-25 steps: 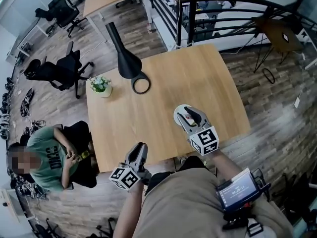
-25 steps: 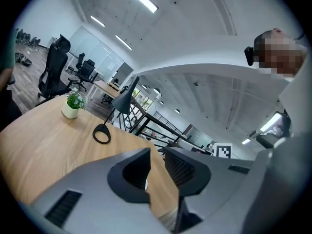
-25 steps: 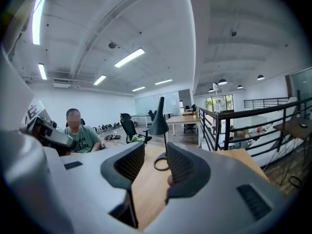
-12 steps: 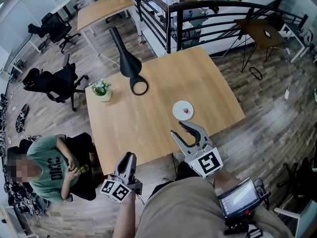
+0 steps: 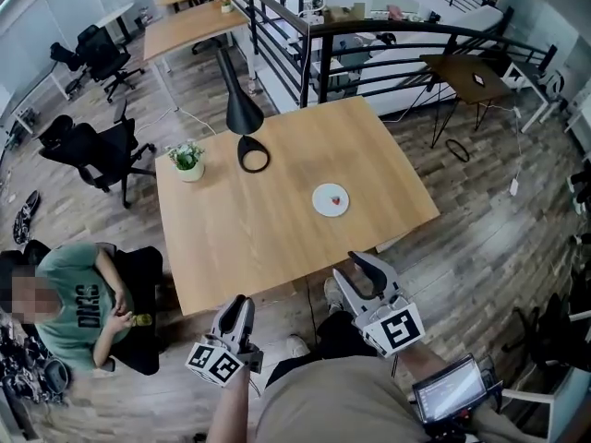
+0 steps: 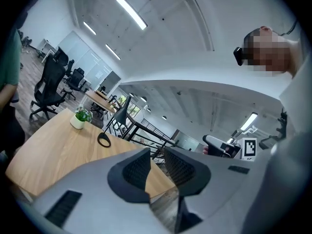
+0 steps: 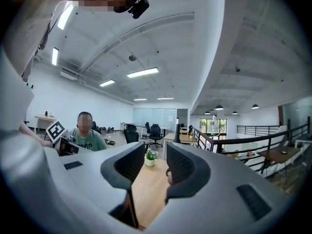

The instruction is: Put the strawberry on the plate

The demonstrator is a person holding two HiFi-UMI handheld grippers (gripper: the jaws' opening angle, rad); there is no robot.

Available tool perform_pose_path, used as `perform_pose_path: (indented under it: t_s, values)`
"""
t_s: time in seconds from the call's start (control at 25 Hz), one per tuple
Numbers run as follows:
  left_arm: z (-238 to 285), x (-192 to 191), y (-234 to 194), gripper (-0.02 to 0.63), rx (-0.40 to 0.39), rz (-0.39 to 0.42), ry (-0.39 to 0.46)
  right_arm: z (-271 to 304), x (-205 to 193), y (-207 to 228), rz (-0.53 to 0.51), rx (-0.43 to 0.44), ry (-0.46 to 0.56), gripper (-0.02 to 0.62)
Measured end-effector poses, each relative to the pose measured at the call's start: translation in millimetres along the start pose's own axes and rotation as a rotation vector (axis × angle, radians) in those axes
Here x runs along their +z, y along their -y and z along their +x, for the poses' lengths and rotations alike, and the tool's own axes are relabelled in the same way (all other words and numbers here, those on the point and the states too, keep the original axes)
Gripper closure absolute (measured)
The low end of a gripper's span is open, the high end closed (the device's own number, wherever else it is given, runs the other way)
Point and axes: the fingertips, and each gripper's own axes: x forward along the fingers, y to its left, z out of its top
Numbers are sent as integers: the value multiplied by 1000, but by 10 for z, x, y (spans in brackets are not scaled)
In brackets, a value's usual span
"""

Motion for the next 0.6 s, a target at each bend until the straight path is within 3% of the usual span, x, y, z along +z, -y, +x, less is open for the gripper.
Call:
perform_pose_path:
  t_s: [0.24, 0.48, 0.6]
  values:
    - [-324, -211, 9, 531, 33, 11, -17, -283, -143, -114, 4, -6, -24, 451]
    - [-460, -132, 91, 531, 98, 31, 40, -374, -456, -64, 12, 33, -103, 452]
    - [-420, -118, 149, 531, 130, 37, 54, -323, -605, -26, 10, 61, -147, 490]
